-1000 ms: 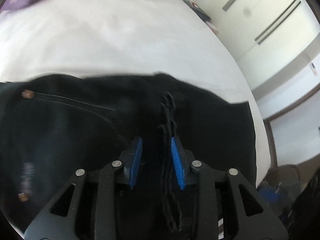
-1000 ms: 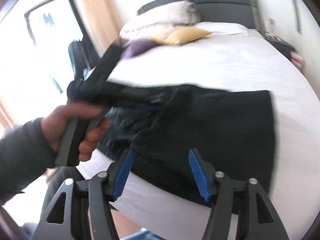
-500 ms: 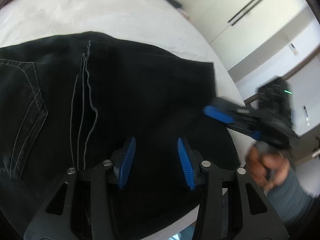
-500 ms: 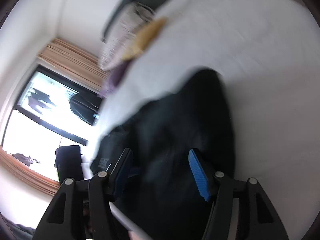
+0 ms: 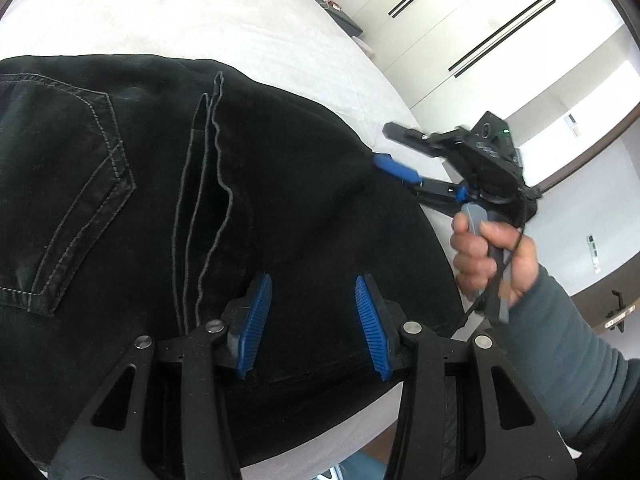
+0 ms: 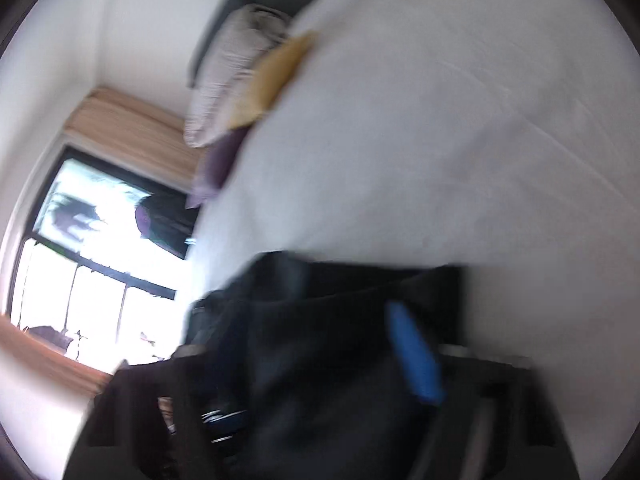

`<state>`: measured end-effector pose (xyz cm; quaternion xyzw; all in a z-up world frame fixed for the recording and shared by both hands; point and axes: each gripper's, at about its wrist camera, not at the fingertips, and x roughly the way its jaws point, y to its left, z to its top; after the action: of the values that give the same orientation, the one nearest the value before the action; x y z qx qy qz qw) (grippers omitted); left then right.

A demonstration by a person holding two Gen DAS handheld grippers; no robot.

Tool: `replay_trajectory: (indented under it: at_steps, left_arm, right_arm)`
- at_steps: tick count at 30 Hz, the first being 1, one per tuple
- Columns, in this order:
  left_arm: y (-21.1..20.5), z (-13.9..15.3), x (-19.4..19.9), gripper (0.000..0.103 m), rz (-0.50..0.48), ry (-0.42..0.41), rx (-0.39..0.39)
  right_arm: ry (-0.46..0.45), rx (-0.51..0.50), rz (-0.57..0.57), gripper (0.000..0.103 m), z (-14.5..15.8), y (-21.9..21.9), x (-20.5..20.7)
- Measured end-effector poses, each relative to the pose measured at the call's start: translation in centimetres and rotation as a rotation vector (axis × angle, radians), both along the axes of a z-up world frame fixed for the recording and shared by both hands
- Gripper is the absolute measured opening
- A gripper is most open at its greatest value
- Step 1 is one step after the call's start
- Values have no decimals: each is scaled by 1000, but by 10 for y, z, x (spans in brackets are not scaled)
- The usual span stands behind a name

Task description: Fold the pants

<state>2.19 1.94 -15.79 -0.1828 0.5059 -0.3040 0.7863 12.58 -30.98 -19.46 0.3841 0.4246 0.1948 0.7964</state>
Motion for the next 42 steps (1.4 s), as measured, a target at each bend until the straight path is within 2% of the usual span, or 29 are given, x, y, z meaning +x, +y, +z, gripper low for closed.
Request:
replay_trajectory:
  at_steps: [1, 3, 6, 8, 10, 11, 12, 13, 14, 16, 17, 18, 19, 21, 23, 25, 29, 32, 34, 37, 42]
  left_arm:
    - [4, 0, -2, 42, 0, -3, -3]
    - [4, -5, -3, 42, 4, -7, -15]
    - [1, -6, -6, 43, 14, -19, -7]
    - [0, -6, -7, 43, 18, -27, 0]
    - [1, -7, -11, 43, 15, -36, 4]
    - [-1, -6, -14, 43, 15, -39, 4]
    - [-2, -6, -15, 43, 15, -39, 7]
    - [-7, -5, -18, 43, 17, -39, 13]
    - [-8, -1, -20, 43, 27, -42, 35]
    - [0, 13, -32, 43, 67, -78, 62]
    - [13, 25, -35, 44, 92, -98, 53]
    - [27, 34, -43, 44, 132, -117, 40]
    - [39, 39, -47, 48, 169, -129, 29]
    - [85, 48, -66, 57, 311, -157, -12]
    - [132, 52, -80, 69, 457, -153, -45]
    - [183, 46, -95, 70, 612, -124, -82]
    - [244, 23, -112, 70, 792, -35, -157]
    - [257, 6, -111, 70, 825, 21, -220]
    - [253, -1, -106, 70, 812, 29, -256]
    - [257, -2, -99, 70, 813, 37, -242]
    - [252, -15, -92, 70, 810, 43, -275]
  right_arm:
    - [-3, 18, -22, 50, 4, -6, -4]
    - [-45, 45, -35, 64, 21, -10, -24]
    - [-114, 120, 53, 71, 40, 8, -66]
    - [-112, 178, 118, 76, 36, 24, -95]
    - [-71, 179, 161, 79, 16, 43, -117]
    - [-43, 157, 161, 77, 0, 50, -124]
    - [-78, 124, 136, 59, -10, 49, -134]
    - [-105, 97, 107, 52, -12, 45, -140]
    - [-78, 117, 88, 49, -11, 39, -143]
    - [-34, 165, 55, 59, -1, 30, -145]
    - [-43, 161, 52, 71, 10, 30, -144]
    - [-93, 154, 63, 78, 27, 32, -146]
    - [-156, 152, 79, 79, 45, 36, -150]
    - [-217, 164, 103, 88, 65, 48, -149]
    - [-231, 186, 124, 89, 75, 66, -143]
    - [-214, 190, 158, 89, 78, 92, -131]
    - [-157, 143, 210, 89, 71, 130, -115]
    - [-141, 132, 242, 89, 73, 160, -100]
    - [-129, 137, 260, 89, 73, 172, -96]
    - [-126, 126, 286, 89, 76, 179, -97]
    - [-126, 119, 309, 89, 75, 181, -102]
